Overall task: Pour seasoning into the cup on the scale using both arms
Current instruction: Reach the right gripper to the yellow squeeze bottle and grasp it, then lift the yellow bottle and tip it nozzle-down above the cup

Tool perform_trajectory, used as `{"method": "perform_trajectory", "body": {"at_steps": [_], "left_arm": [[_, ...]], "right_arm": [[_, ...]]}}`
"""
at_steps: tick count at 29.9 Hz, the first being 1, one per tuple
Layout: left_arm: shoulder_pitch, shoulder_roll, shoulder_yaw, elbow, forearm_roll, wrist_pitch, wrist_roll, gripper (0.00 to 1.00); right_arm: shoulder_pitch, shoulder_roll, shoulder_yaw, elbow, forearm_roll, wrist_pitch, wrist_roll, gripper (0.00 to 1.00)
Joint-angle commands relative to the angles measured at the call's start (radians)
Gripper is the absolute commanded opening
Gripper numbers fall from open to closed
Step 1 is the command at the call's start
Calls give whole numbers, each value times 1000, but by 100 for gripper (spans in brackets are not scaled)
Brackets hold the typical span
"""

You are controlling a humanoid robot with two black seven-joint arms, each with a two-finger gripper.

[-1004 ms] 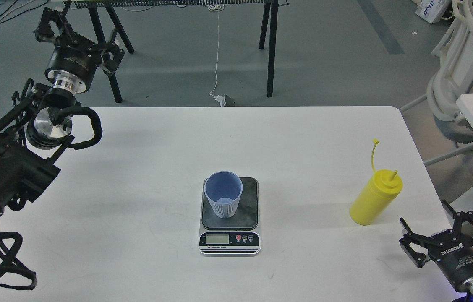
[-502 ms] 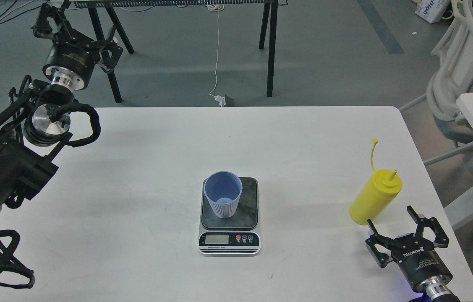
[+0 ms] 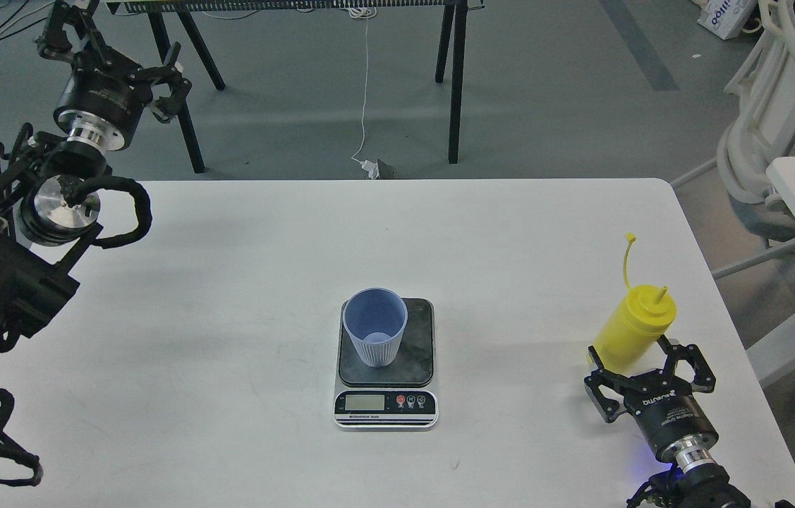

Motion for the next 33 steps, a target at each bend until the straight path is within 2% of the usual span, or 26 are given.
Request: {"method": "perform_trajectory", "body": {"at_steps": [1, 16, 18, 21, 23, 27, 33], "left_arm": [[2, 20, 30, -1, 0, -11, 7, 100], [0, 31, 45, -3, 0, -16, 7, 100], [0, 33, 45, -1, 0, -16, 7, 100], [0, 36, 45, -1, 0, -16, 7, 100], [0, 42, 45, -3, 0, -16, 7, 100], [0, 40, 44, -3, -1, -14, 7, 100], [-1, 42, 44, -3, -1, -16, 7, 100]], "right_arm": [[13, 0, 2, -17, 0, 0, 35, 96], [133, 0, -6, -78, -5, 0, 40, 90], [133, 0, -5, -72, -6, 0, 41, 83], [133, 0, -3, -69, -18, 0, 43, 61], [133, 0, -3, -69, -21, 0, 46, 53], [135, 0, -2, -66, -21, 0, 46, 42], [168, -13, -2, 9, -41, 0, 46, 36]]}}
